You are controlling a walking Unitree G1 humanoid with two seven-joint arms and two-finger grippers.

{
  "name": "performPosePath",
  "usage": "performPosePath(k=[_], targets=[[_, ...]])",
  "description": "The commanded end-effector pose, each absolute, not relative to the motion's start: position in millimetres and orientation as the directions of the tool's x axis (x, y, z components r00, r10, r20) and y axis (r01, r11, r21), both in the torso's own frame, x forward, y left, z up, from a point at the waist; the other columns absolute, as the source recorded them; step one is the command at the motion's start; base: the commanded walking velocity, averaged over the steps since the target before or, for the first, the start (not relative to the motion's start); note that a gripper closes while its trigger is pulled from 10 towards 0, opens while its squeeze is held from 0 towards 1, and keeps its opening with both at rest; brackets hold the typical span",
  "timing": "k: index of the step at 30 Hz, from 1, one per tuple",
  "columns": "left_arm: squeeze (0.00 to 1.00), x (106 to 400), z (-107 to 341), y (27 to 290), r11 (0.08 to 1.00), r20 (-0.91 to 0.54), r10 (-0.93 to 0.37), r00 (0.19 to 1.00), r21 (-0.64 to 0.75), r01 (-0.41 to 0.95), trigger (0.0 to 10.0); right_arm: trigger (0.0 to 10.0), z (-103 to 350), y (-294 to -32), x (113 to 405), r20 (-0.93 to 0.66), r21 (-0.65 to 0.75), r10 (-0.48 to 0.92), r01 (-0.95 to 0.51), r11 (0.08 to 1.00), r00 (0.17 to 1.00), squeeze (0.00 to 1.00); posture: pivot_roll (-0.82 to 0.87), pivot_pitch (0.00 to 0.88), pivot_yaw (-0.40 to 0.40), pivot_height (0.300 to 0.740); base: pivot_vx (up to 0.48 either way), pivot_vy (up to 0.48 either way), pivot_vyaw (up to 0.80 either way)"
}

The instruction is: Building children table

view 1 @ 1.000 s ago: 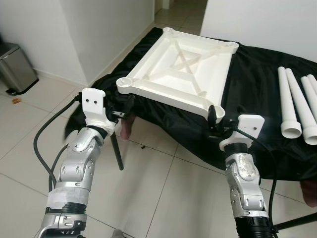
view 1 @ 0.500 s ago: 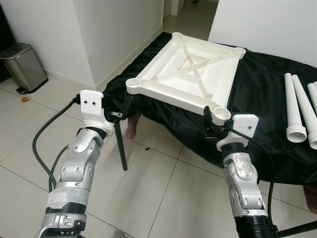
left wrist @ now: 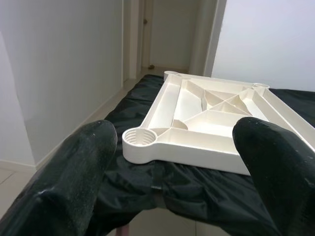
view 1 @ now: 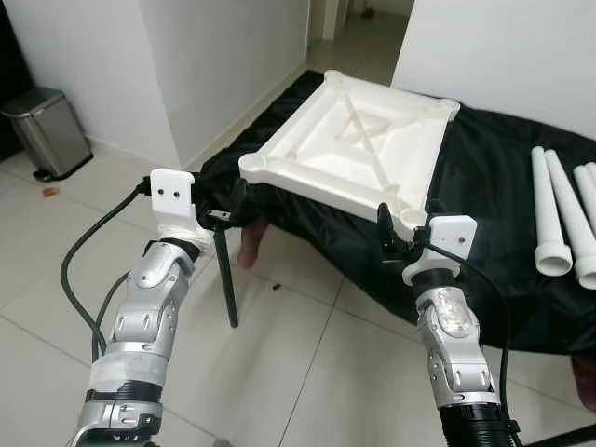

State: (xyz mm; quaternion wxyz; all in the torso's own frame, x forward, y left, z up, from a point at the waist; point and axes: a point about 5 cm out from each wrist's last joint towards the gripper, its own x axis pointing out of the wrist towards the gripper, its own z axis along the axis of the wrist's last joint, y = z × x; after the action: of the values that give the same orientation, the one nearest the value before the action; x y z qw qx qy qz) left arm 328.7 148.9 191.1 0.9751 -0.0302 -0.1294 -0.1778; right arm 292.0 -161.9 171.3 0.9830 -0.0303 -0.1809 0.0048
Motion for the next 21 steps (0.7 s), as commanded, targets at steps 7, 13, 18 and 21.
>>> performPosePath(k=[7,13,18,21], targets=[[0.00,330.4,188.7,148.5,0.935,0.250,-0.345,0.905,0.010,0.354,10.0,10.0,169.4,-159.6,294.2,0.351,-0.069,0.023,0.002,0.998,0.936,0.00,0.03,0.000,-0.010,0.740,0.267,0.000,0.00],[0.00,330.6,188.7,148.9,0.936,0.251,-0.342,0.906,0.010,0.351,10.0,10.0,170.6,-160.5,294.3,0.357,-0.068,0.015,0.010,0.998,0.934,0.00,0.03,0.007,-0.008,0.740,0.271,0.000,0.00],[0.00,330.9,188.5,150.4,0.939,0.250,-0.336,0.908,0.011,0.345,10.0,10.0,169.5,-162.6,296.2,0.338,-0.066,-0.005,0.029,0.997,0.941,0.00,0.04,0.008,-0.006,0.740,0.271,0.000,0.00],[0.00,331.1,188.6,151.3,0.939,0.249,-0.335,0.909,0.013,0.343,10.0,10.0,168.1,-162.2,297.2,0.329,-0.061,-0.005,0.026,0.998,0.944,0.00,0.04,0.007,-0.008,0.740,0.270,0.000,-0.51]])
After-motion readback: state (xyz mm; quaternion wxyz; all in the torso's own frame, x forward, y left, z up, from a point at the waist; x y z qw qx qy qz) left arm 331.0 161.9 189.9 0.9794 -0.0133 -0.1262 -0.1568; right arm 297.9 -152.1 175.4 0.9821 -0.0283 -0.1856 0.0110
